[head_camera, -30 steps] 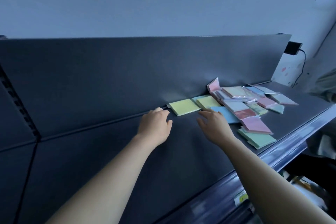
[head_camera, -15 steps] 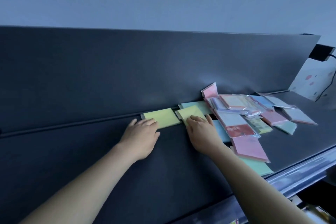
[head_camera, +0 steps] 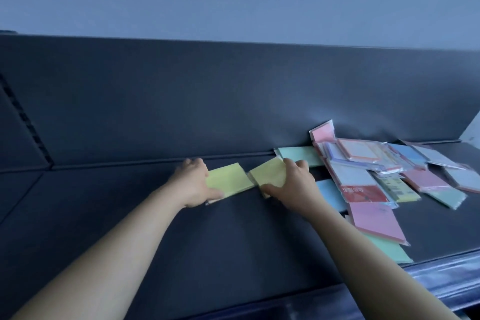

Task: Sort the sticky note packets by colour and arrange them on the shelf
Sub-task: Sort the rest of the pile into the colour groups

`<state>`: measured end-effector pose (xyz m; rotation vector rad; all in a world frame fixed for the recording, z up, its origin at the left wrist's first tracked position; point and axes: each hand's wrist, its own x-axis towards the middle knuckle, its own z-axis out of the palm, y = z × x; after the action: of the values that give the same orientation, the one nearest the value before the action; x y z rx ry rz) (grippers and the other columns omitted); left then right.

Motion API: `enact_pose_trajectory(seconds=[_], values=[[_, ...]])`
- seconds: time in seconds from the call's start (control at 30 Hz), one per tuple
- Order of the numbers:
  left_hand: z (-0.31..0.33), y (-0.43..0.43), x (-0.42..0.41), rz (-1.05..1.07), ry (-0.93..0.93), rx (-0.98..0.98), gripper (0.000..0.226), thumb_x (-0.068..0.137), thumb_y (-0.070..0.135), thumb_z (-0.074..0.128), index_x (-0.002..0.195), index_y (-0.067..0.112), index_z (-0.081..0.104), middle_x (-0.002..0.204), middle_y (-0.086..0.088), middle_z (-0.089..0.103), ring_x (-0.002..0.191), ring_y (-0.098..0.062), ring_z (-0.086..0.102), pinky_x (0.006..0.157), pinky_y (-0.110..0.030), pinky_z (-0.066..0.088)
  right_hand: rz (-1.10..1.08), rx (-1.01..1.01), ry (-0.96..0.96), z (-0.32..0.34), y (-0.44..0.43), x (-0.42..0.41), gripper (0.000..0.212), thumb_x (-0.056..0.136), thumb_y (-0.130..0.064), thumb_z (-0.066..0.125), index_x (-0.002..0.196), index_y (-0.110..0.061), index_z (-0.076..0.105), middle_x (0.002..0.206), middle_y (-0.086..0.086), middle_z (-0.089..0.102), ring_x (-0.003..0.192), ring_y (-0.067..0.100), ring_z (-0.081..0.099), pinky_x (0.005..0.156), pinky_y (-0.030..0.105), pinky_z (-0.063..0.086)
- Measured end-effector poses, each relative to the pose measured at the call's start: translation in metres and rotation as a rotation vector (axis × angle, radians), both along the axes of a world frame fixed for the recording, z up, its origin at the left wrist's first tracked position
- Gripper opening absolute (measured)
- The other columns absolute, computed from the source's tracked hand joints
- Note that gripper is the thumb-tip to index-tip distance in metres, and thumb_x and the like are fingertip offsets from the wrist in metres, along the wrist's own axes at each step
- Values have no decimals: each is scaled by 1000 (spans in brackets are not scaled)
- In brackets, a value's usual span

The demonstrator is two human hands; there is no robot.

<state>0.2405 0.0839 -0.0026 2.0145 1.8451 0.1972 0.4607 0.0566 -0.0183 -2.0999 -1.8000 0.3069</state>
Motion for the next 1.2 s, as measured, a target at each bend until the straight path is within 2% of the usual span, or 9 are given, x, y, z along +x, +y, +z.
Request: enact_pose_trajectory(seconds=[0.1, 0.27, 0.4, 0.5, 0.57, 0.7, 0.97, 1.07, 1.2], values=[[6, -6, -11, 81, -81, -122, 93, 65, 54, 81, 138, 14, 39, 140, -3, 35, 123, -21, 43, 94, -32, 44, 16, 25, 161, 7, -3, -6, 77, 74, -36, 77, 135, -12, 35, 129, 7, 33, 107, 30, 54, 84, 30, 41], [4, -23, -35, 93, -79, -109, 75, 69, 52, 79, 128, 18, 47, 130, -2, 44, 115, -22, 47, 89, -34, 46, 103, 118, 292, 12, -1, -24, 65, 83, -20, 70, 140, -13, 40, 129, 6, 53, 114, 21, 50, 76, 18, 30], [7, -45, -70, 178, -222, 51, 24, 85, 30, 65, 93, 18, 47, 99, 1, 55, 78, -19, 54, 63, -31, 40, 156, 182, 375, 19, -6, -53, 58, 87, -17, 64, 141, -18, 42, 129, 4, 54, 110, 19, 52, 78, 19, 35], [10, -61, -104, 271, -356, 126, 10, 88, 23, 58, 93, 21, 49, 96, 0, 59, 81, -25, 65, 67, -37, 54, 206, 231, 429, 29, -14, -82, 55, 87, -17, 64, 139, -21, 46, 116, 0, 58, 86, 10, 56, 58, 10, 38], [13, -73, -126, 333, -463, 164, 7, 90, 20, 55, 96, 21, 51, 99, 0, 60, 80, -23, 67, 68, -40, 60, 238, 239, 471, 36, -20, -105, 54, 87, -16, 65, 137, -22, 49, 102, -5, 58, 72, 2, 55, 52, 5, 41], [21, -103, -175, 434, -604, 192, 12, 92, 14, 47, 100, 22, 51, 102, 4, 60, 67, -18, 71, 61, -33, 60, 287, 223, 567, 46, -37, -161, 51, 87, -15, 66, 135, -27, 52, 86, -10, 58, 63, 4, 53, 49, 5, 40], [34, -169, -310, 572, -665, 366, 13, 94, 15, 52, 106, 19, 53, 105, 2, 62, 61, -14, 71, 55, -27, 57, 420, 197, 629, 57, -71, -312, 49, 89, -12, 63, 132, -33, 54, 72, -4, 52, 52, 8, 43, 40, 9, 34], [38, -192, -366, 611, -656, 401, 9, 93, 14, 53, 102, 17, 55, 102, 0, 62, 60, -12, 71, 68, -44, 60, 458, 191, 624, 55, -83, -371, 48, 91, -11, 59, 132, -33, 54, 69, -5, 50, 48, 6, 41, 39, 10, 33], [40, -214, -429, 660, -615, 420, 11, 96, 15, 50, 106, 17, 54, 106, 0, 61, 62, -12, 71, 69, -46, 60, 515, 170, 629, 53, -94, -440, 49, 92, -7, 53, 133, -33, 53, 63, -4, 47, 41, 5, 39, 38, 12, 32]])
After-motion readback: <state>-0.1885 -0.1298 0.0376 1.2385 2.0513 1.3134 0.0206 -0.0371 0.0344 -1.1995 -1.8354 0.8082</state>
